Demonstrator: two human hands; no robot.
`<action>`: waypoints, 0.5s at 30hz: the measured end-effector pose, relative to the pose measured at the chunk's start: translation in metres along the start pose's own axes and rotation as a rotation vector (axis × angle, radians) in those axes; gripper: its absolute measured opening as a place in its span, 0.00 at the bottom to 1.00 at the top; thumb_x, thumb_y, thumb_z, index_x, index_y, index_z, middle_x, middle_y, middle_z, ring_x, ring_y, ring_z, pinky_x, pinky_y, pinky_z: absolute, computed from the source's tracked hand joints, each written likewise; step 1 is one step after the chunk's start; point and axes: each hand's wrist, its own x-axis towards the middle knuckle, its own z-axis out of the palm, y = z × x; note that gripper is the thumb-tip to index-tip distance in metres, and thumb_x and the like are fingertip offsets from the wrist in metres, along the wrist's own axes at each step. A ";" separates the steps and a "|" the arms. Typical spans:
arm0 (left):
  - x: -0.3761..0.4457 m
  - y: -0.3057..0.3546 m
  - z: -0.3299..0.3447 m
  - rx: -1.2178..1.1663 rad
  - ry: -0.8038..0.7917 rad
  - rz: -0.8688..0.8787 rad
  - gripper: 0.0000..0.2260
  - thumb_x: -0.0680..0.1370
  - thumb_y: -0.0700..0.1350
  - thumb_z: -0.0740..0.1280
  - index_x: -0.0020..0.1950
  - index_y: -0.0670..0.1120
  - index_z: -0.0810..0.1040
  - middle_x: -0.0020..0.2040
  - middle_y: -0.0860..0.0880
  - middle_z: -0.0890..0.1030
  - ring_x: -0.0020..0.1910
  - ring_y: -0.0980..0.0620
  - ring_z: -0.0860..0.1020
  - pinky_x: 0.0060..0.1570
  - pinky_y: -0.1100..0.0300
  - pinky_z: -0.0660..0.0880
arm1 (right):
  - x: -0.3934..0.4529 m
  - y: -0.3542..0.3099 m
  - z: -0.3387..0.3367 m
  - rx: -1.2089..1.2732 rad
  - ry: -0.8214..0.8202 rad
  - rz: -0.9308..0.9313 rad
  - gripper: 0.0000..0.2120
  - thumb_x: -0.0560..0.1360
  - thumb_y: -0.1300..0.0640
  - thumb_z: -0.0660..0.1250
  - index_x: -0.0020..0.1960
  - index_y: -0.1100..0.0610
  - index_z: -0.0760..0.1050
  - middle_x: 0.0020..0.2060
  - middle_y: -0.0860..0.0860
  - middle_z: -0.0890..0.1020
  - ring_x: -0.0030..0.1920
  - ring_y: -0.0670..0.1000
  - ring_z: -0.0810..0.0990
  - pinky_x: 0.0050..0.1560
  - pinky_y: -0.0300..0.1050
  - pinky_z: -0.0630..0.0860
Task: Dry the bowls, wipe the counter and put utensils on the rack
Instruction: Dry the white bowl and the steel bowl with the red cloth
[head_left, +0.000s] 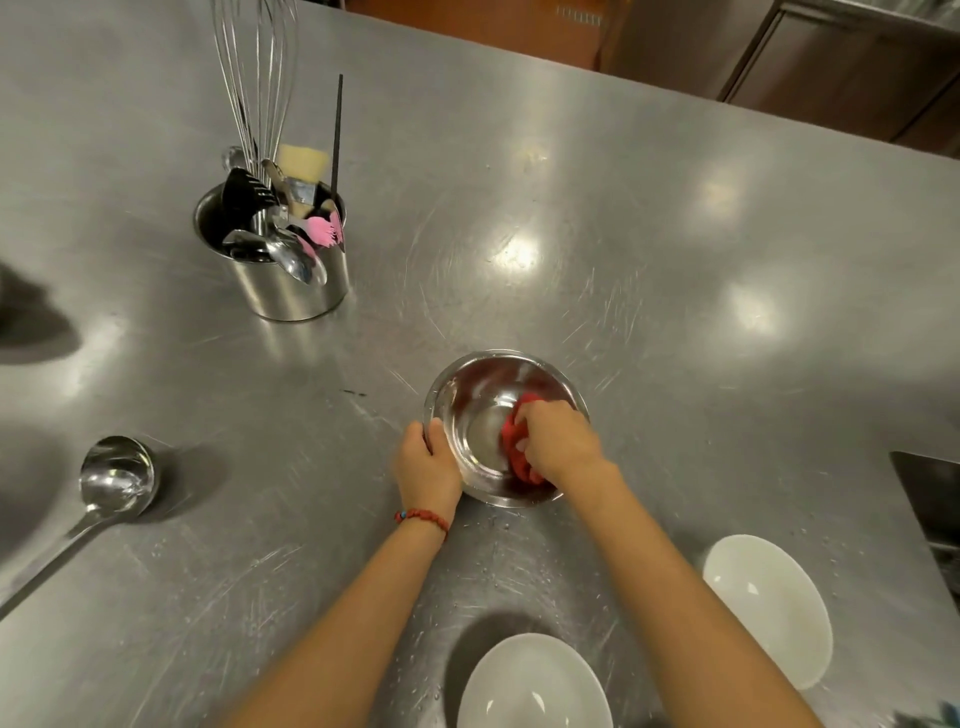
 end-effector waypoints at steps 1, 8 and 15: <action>-0.001 0.000 0.001 -0.007 -0.004 -0.001 0.18 0.79 0.40 0.57 0.29 0.47 0.60 0.28 0.50 0.64 0.28 0.54 0.62 0.28 0.61 0.60 | -0.001 -0.003 0.001 0.119 -0.061 -0.028 0.12 0.73 0.63 0.65 0.55 0.58 0.77 0.46 0.57 0.83 0.45 0.58 0.82 0.52 0.47 0.78; 0.005 -0.003 -0.006 0.024 -0.054 0.036 0.18 0.80 0.42 0.57 0.29 0.48 0.62 0.28 0.51 0.65 0.28 0.55 0.63 0.28 0.62 0.62 | 0.013 -0.032 0.025 0.606 0.137 -0.074 0.09 0.73 0.60 0.68 0.52 0.52 0.78 0.35 0.53 0.81 0.23 0.43 0.77 0.34 0.34 0.78; 0.003 -0.001 -0.007 -0.002 -0.011 0.013 0.18 0.79 0.42 0.57 0.29 0.47 0.61 0.28 0.50 0.64 0.28 0.54 0.62 0.30 0.59 0.63 | 0.016 -0.017 0.017 0.066 0.289 0.013 0.12 0.78 0.57 0.56 0.59 0.57 0.71 0.55 0.59 0.74 0.55 0.59 0.73 0.51 0.51 0.72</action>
